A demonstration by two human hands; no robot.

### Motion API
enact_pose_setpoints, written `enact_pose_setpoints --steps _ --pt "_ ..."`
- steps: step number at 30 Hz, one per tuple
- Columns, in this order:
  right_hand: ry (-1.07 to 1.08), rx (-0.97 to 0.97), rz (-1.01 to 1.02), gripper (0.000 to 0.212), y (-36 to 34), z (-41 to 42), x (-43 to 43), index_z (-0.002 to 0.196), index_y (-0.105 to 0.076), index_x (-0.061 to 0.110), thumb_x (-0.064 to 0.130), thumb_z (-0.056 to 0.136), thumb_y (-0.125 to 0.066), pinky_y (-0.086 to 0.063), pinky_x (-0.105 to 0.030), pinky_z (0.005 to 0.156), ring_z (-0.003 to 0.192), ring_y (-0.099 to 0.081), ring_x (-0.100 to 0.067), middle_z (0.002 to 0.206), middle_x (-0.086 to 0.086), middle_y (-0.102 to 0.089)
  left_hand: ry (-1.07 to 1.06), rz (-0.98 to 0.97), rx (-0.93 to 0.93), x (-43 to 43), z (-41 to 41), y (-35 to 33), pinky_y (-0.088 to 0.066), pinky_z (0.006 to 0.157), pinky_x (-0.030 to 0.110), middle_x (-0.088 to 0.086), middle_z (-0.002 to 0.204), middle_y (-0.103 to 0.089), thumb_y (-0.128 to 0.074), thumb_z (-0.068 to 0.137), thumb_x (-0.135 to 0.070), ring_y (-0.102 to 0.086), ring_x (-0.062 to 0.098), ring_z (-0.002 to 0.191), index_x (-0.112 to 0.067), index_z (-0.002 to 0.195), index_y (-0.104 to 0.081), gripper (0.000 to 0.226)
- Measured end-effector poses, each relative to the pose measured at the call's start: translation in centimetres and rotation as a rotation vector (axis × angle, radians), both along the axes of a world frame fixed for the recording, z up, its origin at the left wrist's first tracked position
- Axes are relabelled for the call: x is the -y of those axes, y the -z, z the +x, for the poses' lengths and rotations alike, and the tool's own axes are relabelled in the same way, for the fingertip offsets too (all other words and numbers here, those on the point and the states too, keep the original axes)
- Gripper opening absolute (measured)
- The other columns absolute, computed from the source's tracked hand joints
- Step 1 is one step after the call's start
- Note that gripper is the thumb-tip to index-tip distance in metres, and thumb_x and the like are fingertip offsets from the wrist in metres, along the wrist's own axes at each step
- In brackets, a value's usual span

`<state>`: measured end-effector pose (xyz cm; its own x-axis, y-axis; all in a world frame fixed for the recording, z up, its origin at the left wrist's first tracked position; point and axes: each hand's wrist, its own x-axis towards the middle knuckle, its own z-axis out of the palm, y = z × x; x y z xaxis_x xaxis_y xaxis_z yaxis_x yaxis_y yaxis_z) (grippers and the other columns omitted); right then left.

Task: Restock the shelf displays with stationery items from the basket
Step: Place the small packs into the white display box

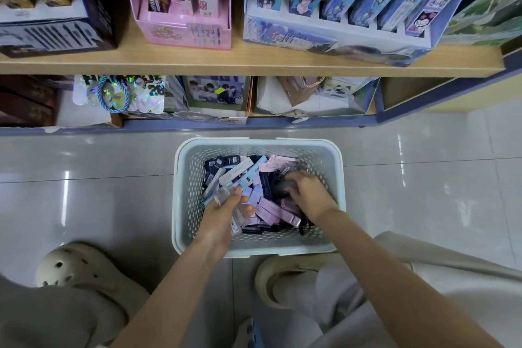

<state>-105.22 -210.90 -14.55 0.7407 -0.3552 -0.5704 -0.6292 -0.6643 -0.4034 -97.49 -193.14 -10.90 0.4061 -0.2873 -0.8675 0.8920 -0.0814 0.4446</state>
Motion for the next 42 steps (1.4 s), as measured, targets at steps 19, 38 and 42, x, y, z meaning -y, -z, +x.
enact_pose_setpoints --steps 19,38,42 --pt "0.332 0.337 0.529 0.012 -4.1 0.3 -8.7 0.096 -0.063 0.016 0.015 0.086 -0.068 -0.042 -0.009 0.07 0.075 -0.056 0.007 0.082 0.015 -0.062 -0.111 -0.117 0.003 -0.8 0.6 -0.8 -0.057 0.062 0.03 0.008 0.084 -0.072 -0.055 0.093 -0.014 -0.07 0.017 0.072 -0.009 0.099 -0.064 0.012" --pt "0.473 0.008 -0.075 0.042 2.7 1.4 -2.9 0.125 -0.044 0.001 0.006 0.087 -0.062 -0.033 -0.03 0.103 0.12 -0.045 -0.028 0.132 -0.017 -0.042 -0.145 -0.054 0.155 -0.9 1.6 -1.3 -0.058 0.063 0.024 -0.005 0.076 -0.073 -0.053 0.094 -0.012 -0.07 0.01 0.071 -0.017 0.096 -0.063 0.011" --pt "0.395 -0.019 -0.124 0.039 3.2 1.0 -3.2 0.121 -0.045 -0.001 0.01 0.088 -0.063 -0.032 -0.031 0.101 0.118 -0.045 -0.03 0.126 -0.018 -0.047 -0.145 -0.05 0.157 -0.9 1.3 -1.3 -0.056 0.058 0.021 -0.008 0.072 -0.072 -0.053 0.094 -0.011 -0.068 0.009 0.068 -0.015 0.097 -0.062 0.01"
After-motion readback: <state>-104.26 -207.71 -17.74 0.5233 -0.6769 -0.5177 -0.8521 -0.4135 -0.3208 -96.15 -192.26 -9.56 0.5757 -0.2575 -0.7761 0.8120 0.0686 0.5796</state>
